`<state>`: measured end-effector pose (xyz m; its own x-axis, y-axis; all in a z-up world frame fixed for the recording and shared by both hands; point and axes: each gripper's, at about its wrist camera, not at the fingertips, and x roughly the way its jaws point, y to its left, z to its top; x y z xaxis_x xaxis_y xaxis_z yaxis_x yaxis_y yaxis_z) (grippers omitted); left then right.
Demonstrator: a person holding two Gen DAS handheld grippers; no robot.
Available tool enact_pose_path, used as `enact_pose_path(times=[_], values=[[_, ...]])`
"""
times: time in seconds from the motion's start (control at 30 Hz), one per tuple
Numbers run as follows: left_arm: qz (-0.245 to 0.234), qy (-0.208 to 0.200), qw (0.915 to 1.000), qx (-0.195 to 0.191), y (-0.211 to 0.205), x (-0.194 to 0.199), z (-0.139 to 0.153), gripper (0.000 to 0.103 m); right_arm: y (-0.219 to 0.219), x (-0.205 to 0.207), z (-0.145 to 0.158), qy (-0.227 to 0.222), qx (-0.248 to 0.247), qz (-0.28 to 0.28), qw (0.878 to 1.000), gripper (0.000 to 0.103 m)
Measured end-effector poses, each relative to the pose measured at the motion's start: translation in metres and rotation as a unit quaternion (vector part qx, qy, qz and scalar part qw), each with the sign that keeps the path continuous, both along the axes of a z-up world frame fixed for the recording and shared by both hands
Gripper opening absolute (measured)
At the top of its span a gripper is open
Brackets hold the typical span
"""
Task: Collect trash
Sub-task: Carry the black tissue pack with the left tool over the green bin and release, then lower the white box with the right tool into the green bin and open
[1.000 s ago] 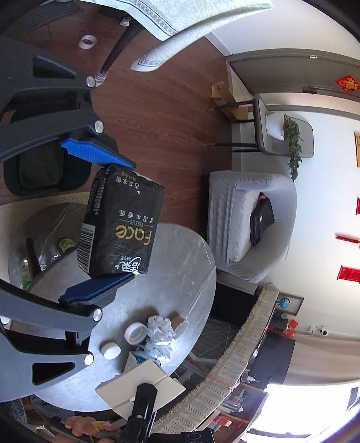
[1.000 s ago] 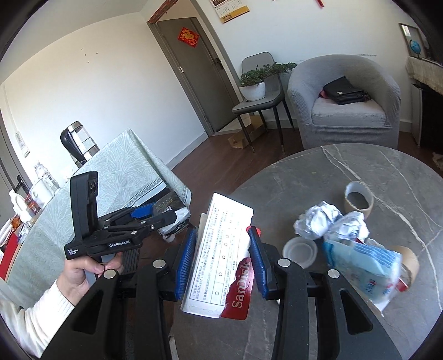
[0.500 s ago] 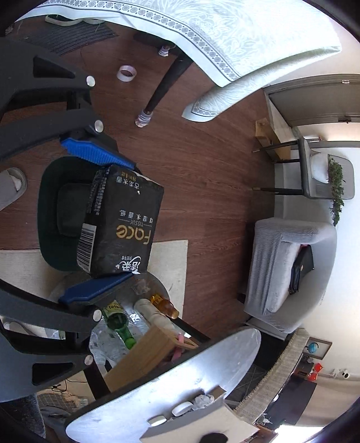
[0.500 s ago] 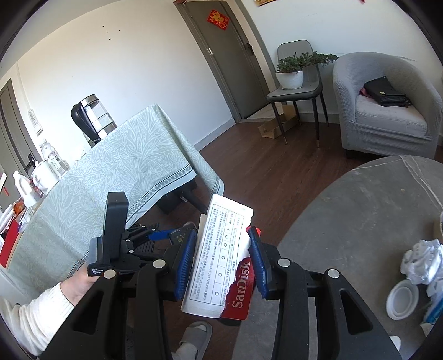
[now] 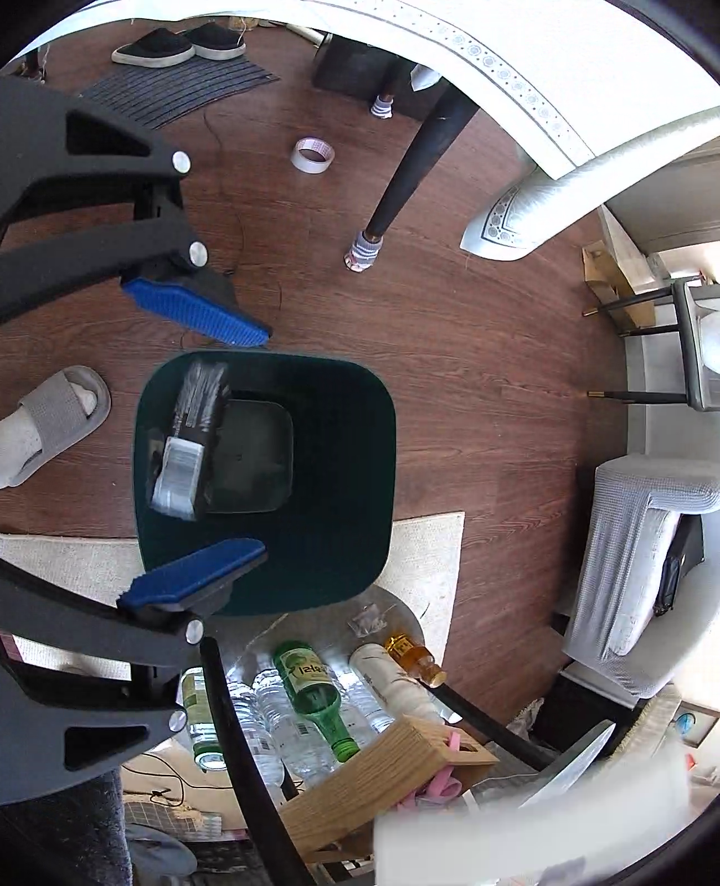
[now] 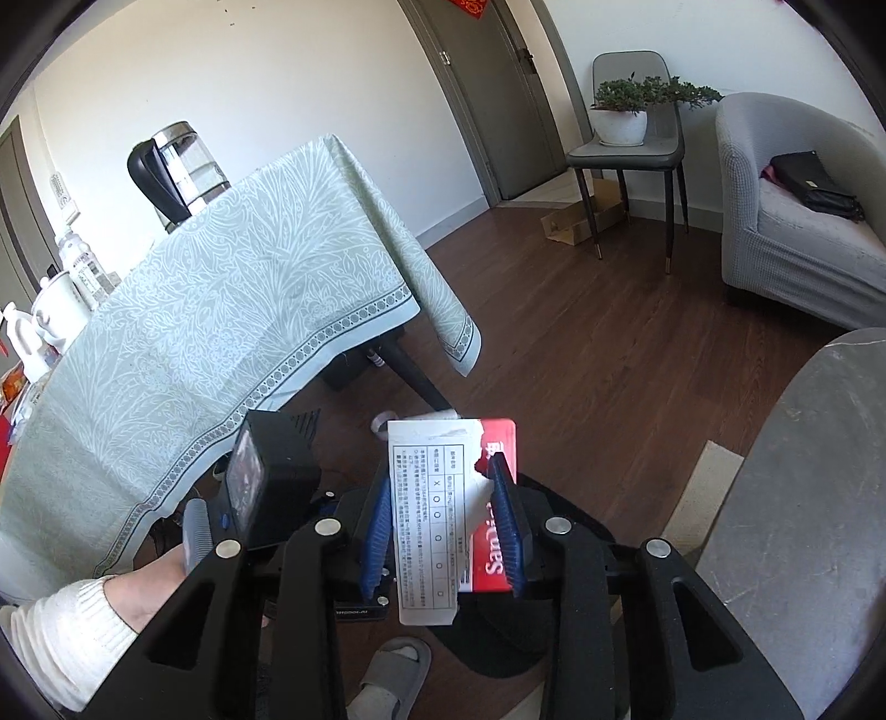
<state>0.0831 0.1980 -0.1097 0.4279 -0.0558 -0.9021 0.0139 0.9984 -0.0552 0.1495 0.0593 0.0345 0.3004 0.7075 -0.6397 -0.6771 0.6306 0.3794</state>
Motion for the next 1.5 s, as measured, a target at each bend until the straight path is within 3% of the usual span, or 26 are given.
enact_pose_path(times=[0.1, 0.33, 0.87, 1.0, 1.3, 1.5], values=[[0.008, -0.012, 0.9998, -0.012, 0.008, -0.001, 0.005, 0.086, 0.014, 0.003, -0.013, 0.007, -0.016, -0.001, 1.000, 0.034], [0.026, -0.029, 0.9990, -0.020, 0.022, -0.006, 0.016, 0.084, 0.038, 0.010, -0.049, 0.035, -0.064, -0.003, 0.997, 0.034], [0.054, -0.104, 0.9908, -0.067, 0.044, -0.019, 0.064, 0.046, 0.088, 0.009, -0.144, 0.122, -0.177, 0.028, 0.976, 0.035], [0.065, -0.125, 0.9872, -0.075, 0.048, -0.021, 0.074, 0.046, 0.095, 0.007, -0.158, 0.123, -0.210, 0.030, 0.970, 0.048], [0.076, -0.159, 0.9810, -0.081, 0.049, -0.024, 0.097, 0.046, 0.097, 0.000, -0.160, 0.119, -0.211, 0.041, 0.969, 0.050], [0.078, -0.189, 0.9764, -0.071, 0.040, -0.027, 0.119, 0.046, 0.089, -0.005, -0.125, 0.084, -0.179, 0.041, 0.979, 0.050]])
